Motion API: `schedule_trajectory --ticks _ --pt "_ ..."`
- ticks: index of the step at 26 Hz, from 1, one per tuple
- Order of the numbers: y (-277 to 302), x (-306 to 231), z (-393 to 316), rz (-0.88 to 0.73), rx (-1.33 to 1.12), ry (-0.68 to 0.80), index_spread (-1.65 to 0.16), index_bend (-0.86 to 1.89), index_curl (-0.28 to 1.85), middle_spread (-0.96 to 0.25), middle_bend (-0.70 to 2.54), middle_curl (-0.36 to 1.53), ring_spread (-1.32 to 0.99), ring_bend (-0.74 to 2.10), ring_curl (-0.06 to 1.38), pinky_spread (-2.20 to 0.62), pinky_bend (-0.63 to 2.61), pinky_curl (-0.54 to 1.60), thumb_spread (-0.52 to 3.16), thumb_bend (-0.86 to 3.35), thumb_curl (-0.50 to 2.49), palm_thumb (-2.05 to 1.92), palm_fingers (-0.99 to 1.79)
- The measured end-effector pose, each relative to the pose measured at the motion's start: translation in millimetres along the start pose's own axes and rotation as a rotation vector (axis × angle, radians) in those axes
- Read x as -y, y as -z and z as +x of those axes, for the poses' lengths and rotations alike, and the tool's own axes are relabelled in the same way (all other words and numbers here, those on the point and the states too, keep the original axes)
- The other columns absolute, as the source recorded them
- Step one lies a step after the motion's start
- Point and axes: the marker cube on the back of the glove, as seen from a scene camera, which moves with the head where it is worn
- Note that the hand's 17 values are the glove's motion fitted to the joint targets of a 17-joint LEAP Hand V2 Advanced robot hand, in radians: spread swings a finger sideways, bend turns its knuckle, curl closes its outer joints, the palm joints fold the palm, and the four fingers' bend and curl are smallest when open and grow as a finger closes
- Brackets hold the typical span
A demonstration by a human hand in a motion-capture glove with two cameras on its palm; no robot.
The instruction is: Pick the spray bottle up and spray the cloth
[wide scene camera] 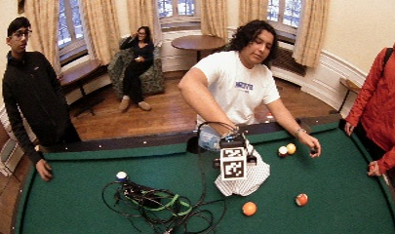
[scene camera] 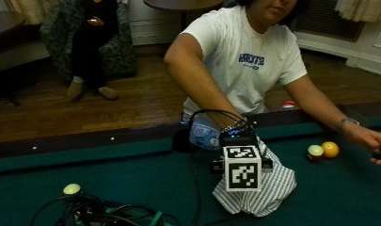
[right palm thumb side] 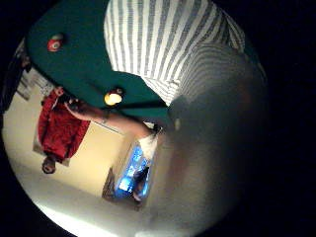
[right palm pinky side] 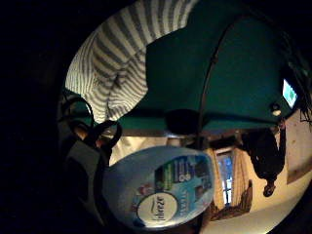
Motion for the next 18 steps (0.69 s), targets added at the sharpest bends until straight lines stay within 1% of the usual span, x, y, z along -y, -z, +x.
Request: schedule_trajectory --ticks 12,18 --pt "-25.5 35.7 8.7 -0.087 -0.058 -0.074 -0.28 0.33 0.60 -0.21 0.73 0.57 -0.21 0.84 0.49 -0.31 0.54 0.43 0.49 -0.02 0.80 0.96 1.39" --pt "-27.2 39.4 6.9 -0.095 -0.073 -0.082 -0.28 0.33 0.61 -0.21 0.73 0.57 -0.22 0.83 0.49 -0.32 0.54 0.43 0.50 -0.03 0.81 0.96 1.39"
